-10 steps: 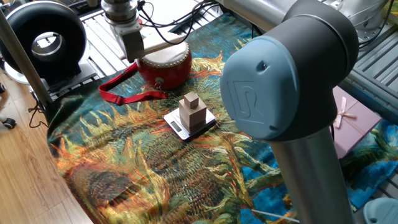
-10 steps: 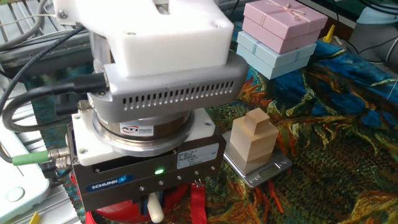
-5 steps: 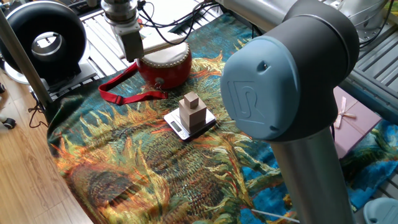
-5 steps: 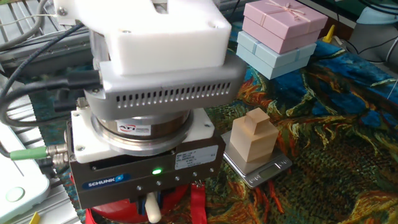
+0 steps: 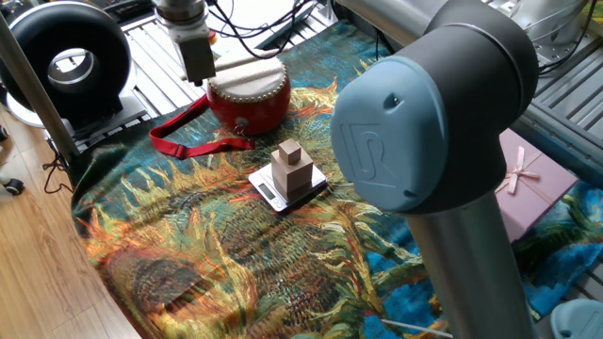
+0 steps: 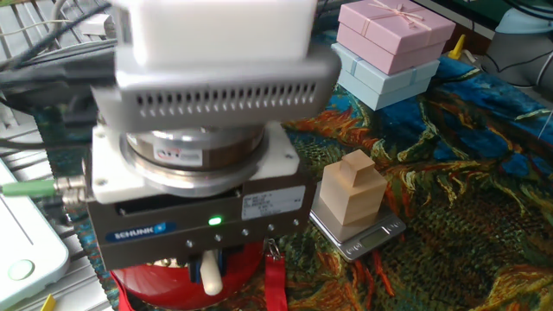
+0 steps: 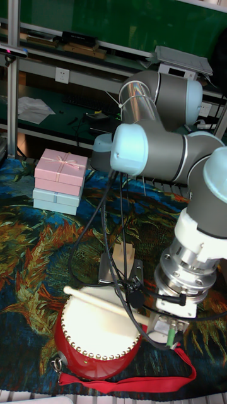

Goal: Play the drum

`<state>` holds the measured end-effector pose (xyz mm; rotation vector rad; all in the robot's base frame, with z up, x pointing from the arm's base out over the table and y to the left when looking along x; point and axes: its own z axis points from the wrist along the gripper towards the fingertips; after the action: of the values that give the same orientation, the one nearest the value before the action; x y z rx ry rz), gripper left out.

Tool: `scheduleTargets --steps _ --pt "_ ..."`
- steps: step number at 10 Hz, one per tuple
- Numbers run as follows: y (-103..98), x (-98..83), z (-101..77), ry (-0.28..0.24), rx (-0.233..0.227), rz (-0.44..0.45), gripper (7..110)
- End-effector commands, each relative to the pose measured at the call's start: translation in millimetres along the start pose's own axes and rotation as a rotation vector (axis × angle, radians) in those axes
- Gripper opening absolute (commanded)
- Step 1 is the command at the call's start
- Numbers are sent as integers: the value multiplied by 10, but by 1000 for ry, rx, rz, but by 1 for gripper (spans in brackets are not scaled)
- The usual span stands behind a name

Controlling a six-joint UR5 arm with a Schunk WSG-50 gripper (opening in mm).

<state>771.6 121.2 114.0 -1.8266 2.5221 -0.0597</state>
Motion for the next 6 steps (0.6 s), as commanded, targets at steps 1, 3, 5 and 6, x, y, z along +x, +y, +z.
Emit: scheduleTargets --steps 1,3,5,6 --pt "16 -95 -199 -2 -16 30 7" --pt "16 -196 -330 -14 -25 44 7" --pt "31 -201 -403 -21 -27 55 7" --pt "34 -191 -446 -22 -28 62 7"
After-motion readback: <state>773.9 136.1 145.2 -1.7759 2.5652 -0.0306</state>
